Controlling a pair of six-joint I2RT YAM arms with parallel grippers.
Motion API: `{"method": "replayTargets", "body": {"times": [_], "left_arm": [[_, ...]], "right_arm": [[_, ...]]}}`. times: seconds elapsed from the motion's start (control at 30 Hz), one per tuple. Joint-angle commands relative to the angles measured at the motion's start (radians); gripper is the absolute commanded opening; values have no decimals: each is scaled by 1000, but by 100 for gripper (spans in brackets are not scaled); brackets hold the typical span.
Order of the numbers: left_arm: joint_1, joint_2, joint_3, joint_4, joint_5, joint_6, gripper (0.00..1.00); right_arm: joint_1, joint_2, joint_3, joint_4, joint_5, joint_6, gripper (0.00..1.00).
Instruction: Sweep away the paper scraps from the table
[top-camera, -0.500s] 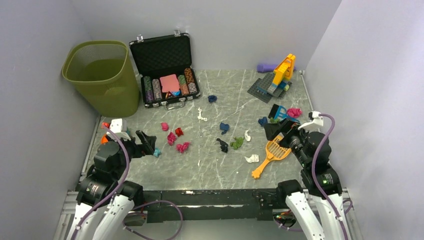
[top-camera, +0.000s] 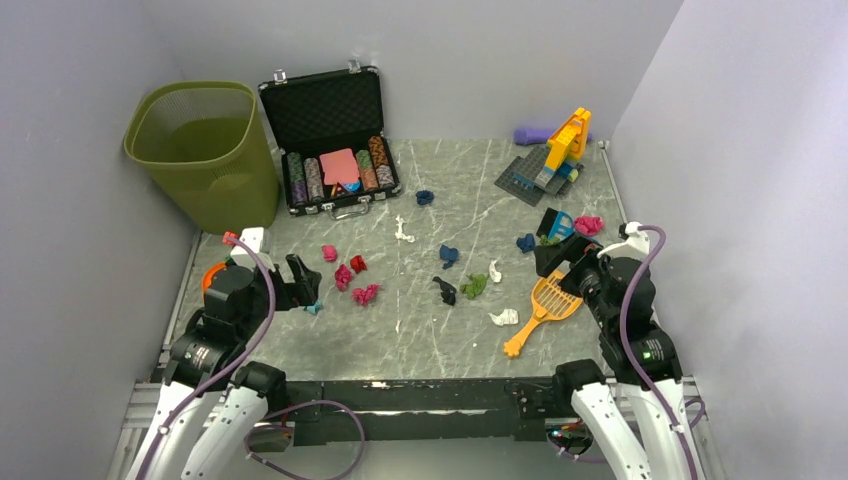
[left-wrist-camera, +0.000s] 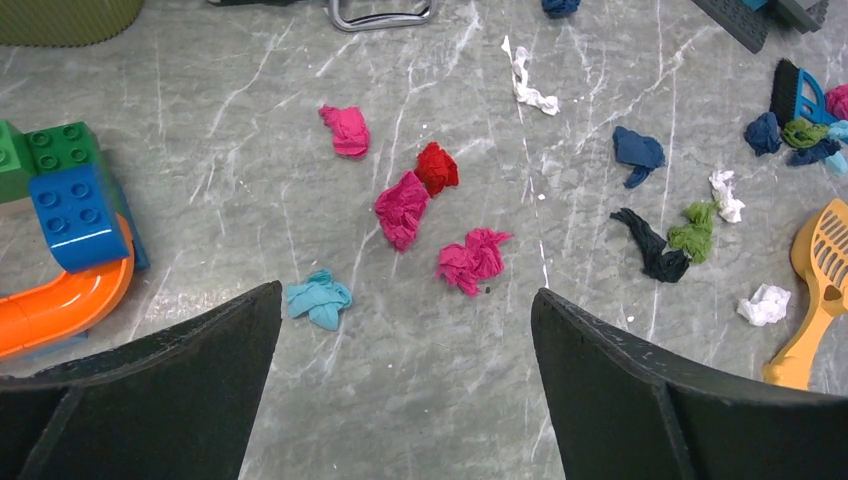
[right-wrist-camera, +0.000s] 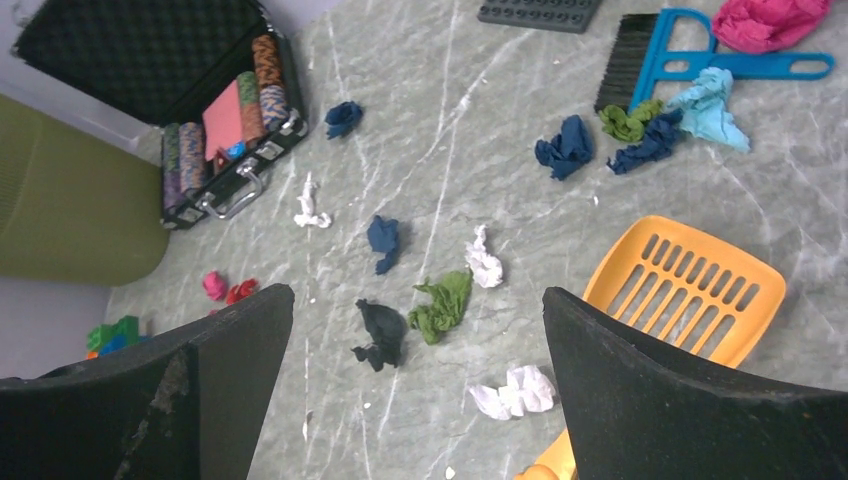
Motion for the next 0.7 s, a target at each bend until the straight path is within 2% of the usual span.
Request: {"method": "replayTargets", "body": {"times": [0.0,0.23,0.43,0.57,0.67], "left_arm": [[-1,30,25,57,42,30,98],[-1,83,85,31,47,105,98],[-1,147,136,24,15,188,98],[0,179,125,60,63,207,98],[-1,196,113,73,79,219,98]], "right_arm": [[3,36,33,-15,68,24,100],[2,137,25,-53,185,107,100],[2,314,54,-117,340,284,100],[-1,452,88,-100,351,336,100],[-60,523,108,-71,343,382,93]]}}
